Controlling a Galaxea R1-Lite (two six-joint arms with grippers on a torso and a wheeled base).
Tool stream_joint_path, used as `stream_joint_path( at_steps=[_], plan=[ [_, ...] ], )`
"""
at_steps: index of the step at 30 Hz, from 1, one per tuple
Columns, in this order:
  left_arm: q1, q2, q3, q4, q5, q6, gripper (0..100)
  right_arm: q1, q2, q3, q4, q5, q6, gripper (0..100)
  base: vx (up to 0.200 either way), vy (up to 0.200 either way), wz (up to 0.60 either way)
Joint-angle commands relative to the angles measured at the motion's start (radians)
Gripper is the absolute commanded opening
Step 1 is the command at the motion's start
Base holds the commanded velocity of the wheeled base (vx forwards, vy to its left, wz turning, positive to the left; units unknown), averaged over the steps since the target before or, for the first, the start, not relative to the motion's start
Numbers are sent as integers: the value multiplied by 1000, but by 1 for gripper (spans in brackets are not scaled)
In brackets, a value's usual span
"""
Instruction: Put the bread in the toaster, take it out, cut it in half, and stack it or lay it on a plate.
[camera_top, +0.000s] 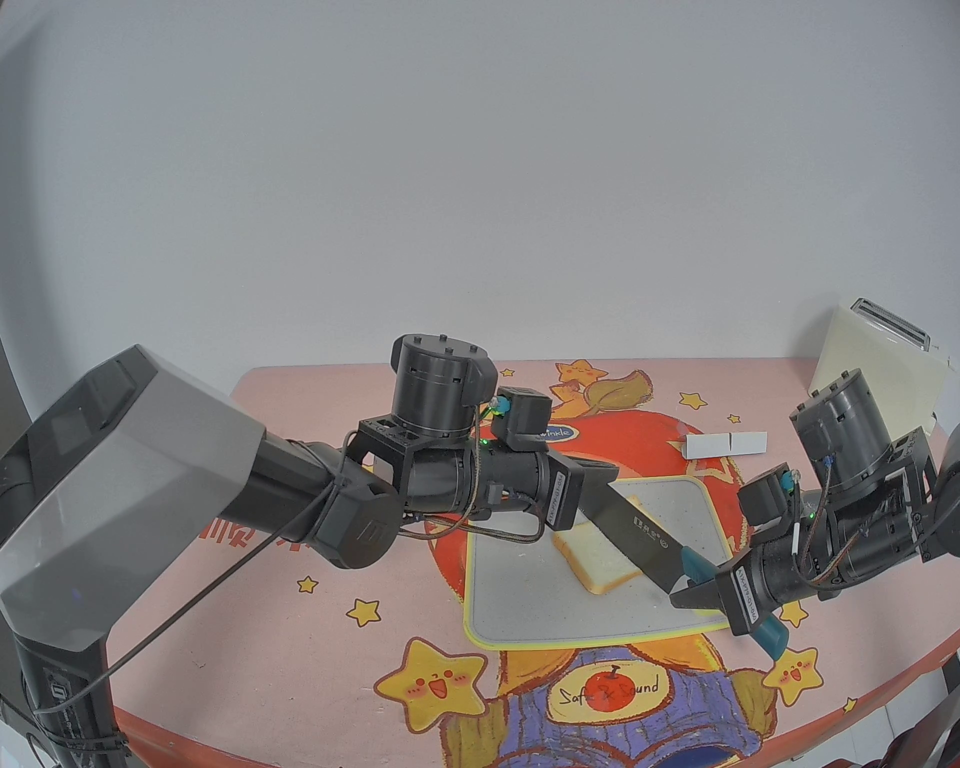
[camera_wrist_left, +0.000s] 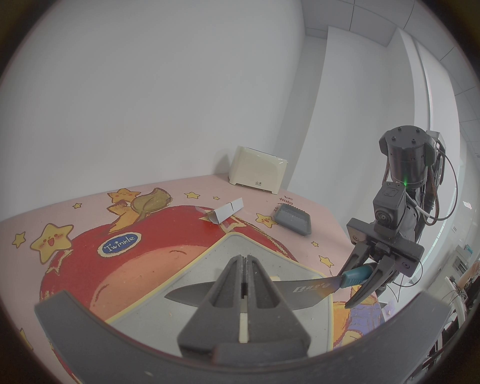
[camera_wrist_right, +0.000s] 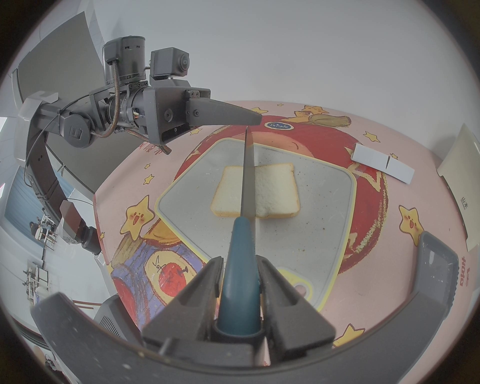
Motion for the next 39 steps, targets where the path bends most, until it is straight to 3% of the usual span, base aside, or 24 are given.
stream_joint_path(
  at_steps=[1,39],
  plan=[
    [-8,3,5,1,-1,0,0,0,1,-2,-2,0,1,0,0,0,0],
    [-12,11,8,-37,2,4,0,0,25,11,2,-16,0,0,0,0,0]
  ],
)
